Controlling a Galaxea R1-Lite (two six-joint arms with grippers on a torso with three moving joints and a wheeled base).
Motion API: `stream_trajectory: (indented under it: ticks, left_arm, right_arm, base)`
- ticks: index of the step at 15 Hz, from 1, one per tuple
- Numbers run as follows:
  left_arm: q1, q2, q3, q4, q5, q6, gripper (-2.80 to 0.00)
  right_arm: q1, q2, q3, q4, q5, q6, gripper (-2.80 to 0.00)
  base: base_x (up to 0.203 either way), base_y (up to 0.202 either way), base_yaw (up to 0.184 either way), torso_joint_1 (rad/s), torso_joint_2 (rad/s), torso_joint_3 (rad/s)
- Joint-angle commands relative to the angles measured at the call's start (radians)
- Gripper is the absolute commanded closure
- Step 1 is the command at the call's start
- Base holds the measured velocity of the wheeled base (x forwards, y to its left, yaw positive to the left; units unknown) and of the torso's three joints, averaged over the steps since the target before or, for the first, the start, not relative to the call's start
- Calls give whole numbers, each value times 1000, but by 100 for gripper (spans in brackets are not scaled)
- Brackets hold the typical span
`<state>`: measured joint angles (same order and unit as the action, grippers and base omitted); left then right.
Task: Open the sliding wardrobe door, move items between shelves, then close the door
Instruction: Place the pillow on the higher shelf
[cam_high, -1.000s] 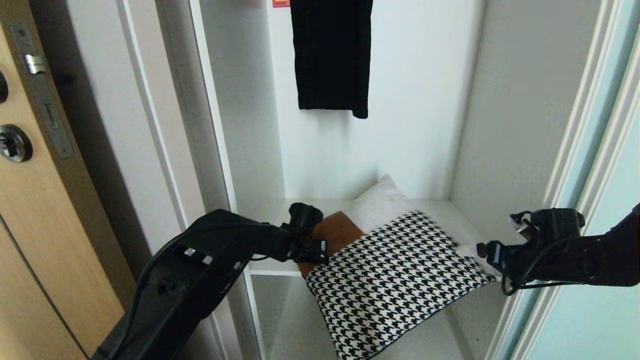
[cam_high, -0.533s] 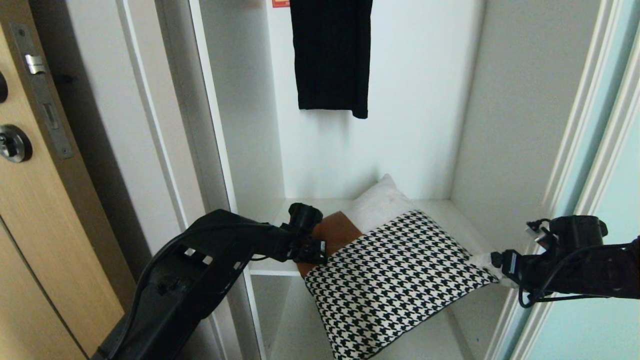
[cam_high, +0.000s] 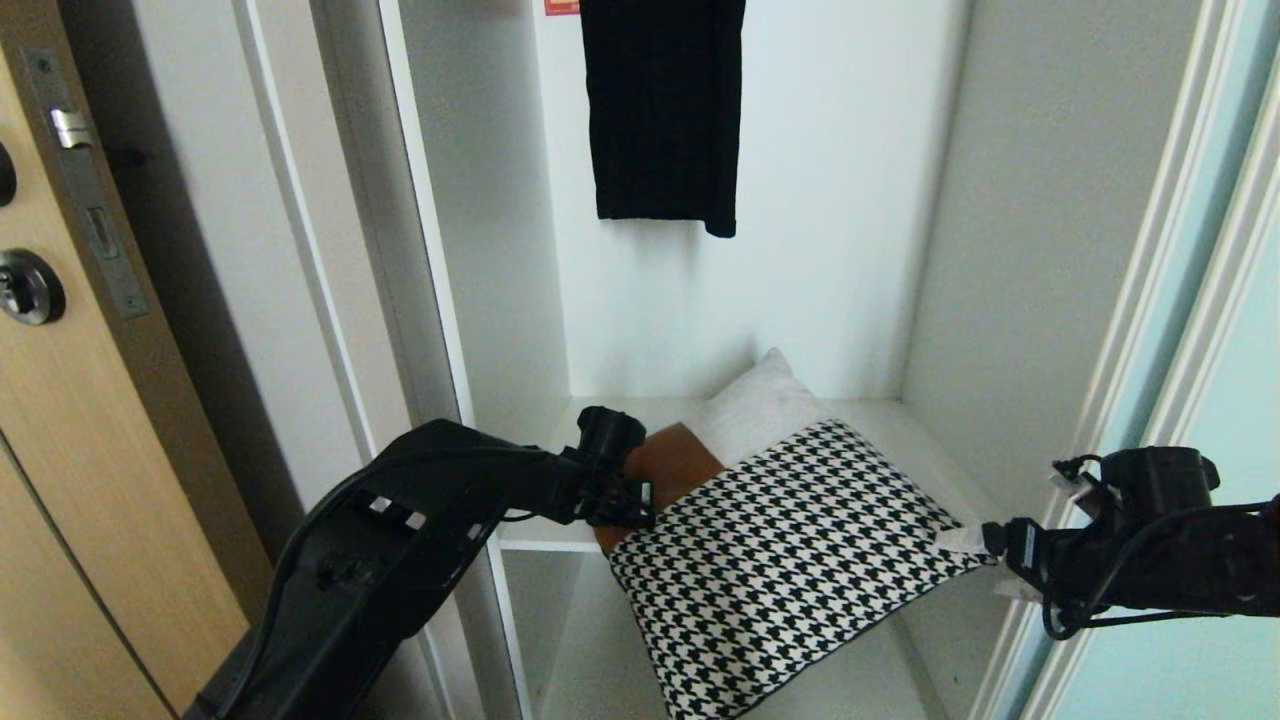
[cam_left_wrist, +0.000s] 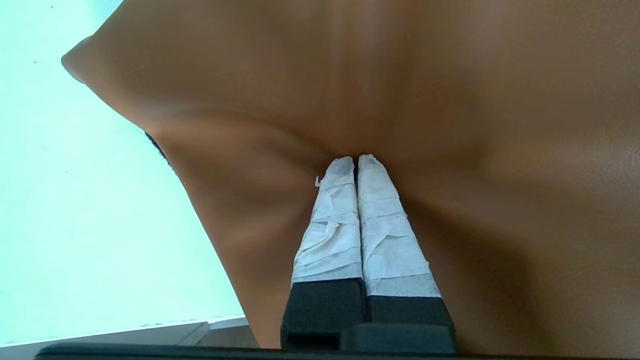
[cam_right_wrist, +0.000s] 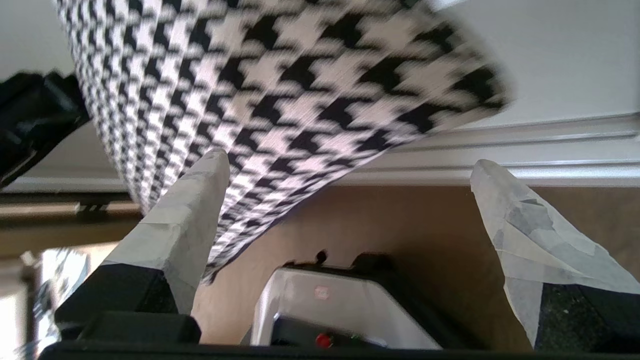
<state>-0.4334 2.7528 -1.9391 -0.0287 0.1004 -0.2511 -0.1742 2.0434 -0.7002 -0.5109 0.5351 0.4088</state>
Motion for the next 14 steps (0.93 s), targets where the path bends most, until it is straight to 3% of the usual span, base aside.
stream_trajectory:
  ticks: [1,6,14]
  left_arm:
    - [0,1,0,-2,1,-2,0]
    - [1,-2,0,-2,1,-3,0]
    - [1,-5,0,-3,0,-5,0]
  right_arm:
    - [30,22,-2,-3,12,19,-280]
    - [87,61,-45,-3,13,79,-280]
    - [96,101,-50,-55,13,79,-280]
  base:
    - [0,0,0,0,0,0]
    - [0,0,0,0,0,0]
    - [0,0,0,0,0,0]
